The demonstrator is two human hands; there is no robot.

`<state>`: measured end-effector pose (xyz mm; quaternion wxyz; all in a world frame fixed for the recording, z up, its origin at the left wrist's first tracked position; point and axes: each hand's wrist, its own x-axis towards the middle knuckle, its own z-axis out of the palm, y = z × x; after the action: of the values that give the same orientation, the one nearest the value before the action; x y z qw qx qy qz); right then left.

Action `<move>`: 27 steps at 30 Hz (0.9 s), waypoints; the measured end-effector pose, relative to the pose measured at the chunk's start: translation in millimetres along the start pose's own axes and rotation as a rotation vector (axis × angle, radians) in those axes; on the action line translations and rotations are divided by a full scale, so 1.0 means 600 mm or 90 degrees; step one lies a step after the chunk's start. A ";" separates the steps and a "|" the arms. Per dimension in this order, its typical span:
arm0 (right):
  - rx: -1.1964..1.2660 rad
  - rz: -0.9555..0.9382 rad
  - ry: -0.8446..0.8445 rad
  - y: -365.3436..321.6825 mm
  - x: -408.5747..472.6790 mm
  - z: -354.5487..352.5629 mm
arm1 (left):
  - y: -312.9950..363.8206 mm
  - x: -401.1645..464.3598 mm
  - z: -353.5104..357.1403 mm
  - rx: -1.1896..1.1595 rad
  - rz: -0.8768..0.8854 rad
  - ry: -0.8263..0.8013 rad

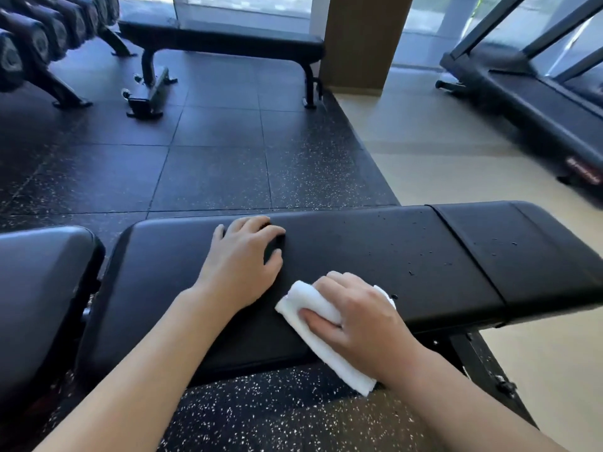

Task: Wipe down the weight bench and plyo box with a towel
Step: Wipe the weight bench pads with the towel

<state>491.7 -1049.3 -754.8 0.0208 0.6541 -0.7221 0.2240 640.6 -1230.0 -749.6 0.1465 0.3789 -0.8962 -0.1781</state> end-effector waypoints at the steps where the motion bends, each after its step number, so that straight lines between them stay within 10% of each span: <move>1: 0.007 0.005 -0.014 0.003 0.009 0.003 | -0.002 -0.007 0.012 0.005 -0.004 0.012; 12: 0.061 0.168 -0.020 0.083 0.273 0.053 | -0.005 -0.021 0.019 -0.051 -0.037 0.107; 27: 0.140 0.051 -0.057 0.006 0.095 0.016 | -0.014 -0.018 0.017 -0.204 -0.101 0.193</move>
<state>482.6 -1105.7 -746.4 -0.0924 0.6322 -0.7192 0.2730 649.1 -1225.3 -763.4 0.3231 0.4424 -0.7919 -0.2698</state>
